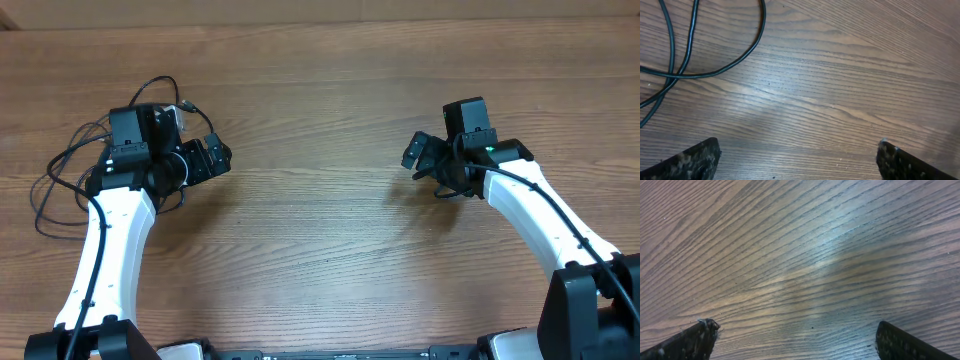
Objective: Untangle cables
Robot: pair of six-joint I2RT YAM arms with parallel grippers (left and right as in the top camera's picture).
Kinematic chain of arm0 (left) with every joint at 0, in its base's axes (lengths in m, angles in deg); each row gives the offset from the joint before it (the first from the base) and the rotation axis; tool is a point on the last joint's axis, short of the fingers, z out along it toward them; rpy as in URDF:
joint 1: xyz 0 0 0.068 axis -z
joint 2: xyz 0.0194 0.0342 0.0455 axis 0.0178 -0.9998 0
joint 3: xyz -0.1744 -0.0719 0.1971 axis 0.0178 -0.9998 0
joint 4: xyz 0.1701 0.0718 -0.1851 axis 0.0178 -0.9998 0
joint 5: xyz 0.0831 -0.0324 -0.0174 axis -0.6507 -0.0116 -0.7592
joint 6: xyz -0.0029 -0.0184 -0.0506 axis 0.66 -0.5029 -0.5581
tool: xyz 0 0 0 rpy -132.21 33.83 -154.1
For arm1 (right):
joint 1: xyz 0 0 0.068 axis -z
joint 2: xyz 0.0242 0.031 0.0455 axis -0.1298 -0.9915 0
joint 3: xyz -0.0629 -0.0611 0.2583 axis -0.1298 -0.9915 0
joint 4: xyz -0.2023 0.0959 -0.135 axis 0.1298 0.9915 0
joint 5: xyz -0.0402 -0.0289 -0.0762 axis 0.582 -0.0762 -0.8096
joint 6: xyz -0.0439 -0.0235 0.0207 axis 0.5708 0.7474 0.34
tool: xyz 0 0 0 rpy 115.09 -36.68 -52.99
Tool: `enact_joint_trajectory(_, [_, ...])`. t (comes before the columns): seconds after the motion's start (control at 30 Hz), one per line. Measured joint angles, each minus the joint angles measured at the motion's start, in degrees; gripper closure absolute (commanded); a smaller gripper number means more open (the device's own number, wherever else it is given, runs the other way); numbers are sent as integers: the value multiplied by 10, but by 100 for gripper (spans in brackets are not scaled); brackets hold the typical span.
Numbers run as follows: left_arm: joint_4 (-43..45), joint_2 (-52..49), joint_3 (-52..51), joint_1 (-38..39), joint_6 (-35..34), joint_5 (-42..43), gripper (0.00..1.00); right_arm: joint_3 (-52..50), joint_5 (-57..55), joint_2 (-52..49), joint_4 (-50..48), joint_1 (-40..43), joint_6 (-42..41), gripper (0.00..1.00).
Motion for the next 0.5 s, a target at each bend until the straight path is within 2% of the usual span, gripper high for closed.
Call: enact_joint_trajectory(0.5, [0, 0, 0, 0, 0, 0, 0, 0, 0, 28, 0, 0, 0, 0])
